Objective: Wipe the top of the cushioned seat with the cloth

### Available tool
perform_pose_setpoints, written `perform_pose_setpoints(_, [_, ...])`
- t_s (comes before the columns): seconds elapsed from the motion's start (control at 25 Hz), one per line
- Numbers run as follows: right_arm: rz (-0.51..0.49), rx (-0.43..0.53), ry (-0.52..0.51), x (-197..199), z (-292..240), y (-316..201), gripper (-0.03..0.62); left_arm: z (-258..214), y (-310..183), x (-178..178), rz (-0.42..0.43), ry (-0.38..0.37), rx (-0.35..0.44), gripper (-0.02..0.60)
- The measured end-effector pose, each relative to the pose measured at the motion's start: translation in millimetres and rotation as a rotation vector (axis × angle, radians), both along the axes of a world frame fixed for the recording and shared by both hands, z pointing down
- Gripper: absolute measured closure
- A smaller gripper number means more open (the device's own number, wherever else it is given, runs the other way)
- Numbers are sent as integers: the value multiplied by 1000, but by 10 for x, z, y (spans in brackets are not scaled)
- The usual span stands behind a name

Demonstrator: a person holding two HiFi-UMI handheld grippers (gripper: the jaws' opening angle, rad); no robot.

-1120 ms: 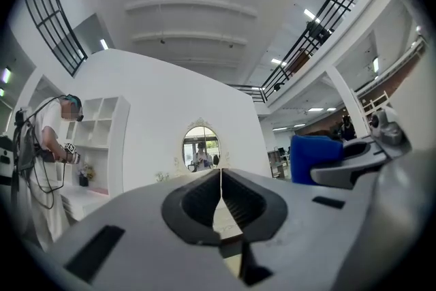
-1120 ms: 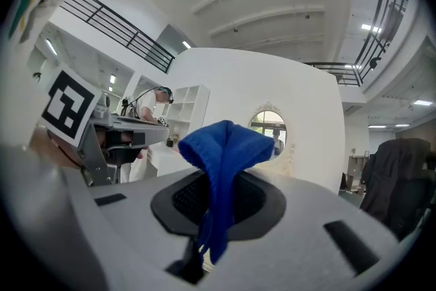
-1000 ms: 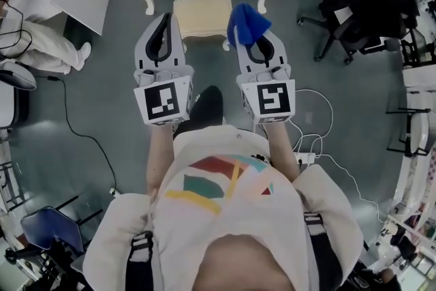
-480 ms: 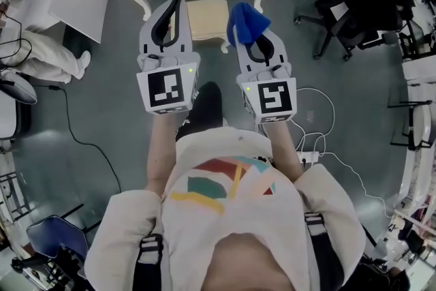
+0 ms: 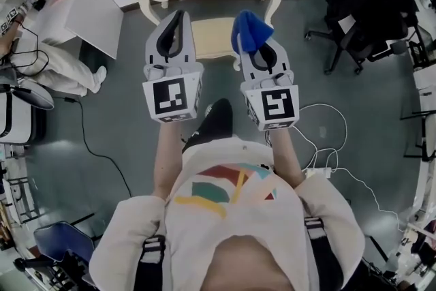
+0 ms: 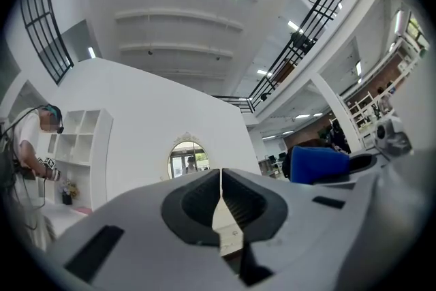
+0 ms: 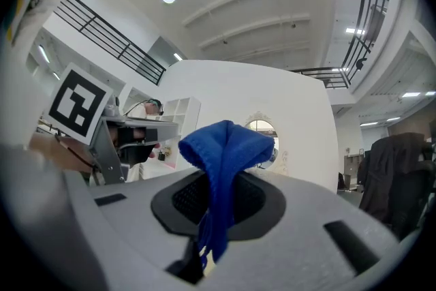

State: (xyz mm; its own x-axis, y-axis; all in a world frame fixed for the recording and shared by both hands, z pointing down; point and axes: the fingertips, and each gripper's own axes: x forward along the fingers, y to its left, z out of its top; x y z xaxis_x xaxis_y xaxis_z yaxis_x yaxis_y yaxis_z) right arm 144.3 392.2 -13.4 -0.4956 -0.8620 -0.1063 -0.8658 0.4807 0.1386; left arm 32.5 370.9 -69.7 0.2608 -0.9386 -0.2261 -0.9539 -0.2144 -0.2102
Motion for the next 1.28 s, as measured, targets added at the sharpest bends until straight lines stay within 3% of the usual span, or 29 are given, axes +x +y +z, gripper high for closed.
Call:
perform_pose_setpoints(0.24, [-28,-9,6,-53,113,-152,563,158,-137,-89,-14,43,-9,575])
perform_pose_setpoints(0.4, [-28,-15,7,-100,165,-316,563,327,-257,-155,-22,24,-36,575])
perform_pose_setpoints(0.68, [-38,-36,12,-187,260,-701,563,213,-469,-383,-112,88,42,575])
perform_pose_setpoints(0.84, [-63,-63,-7,-326,370,-957,563,455,-732,-502,-117,64,-29,575])
perform_pose_setpoints(1.28, [-60,-183,11,-592,734,-2070,563,670,-1815,-795,-124,81,-67,575])
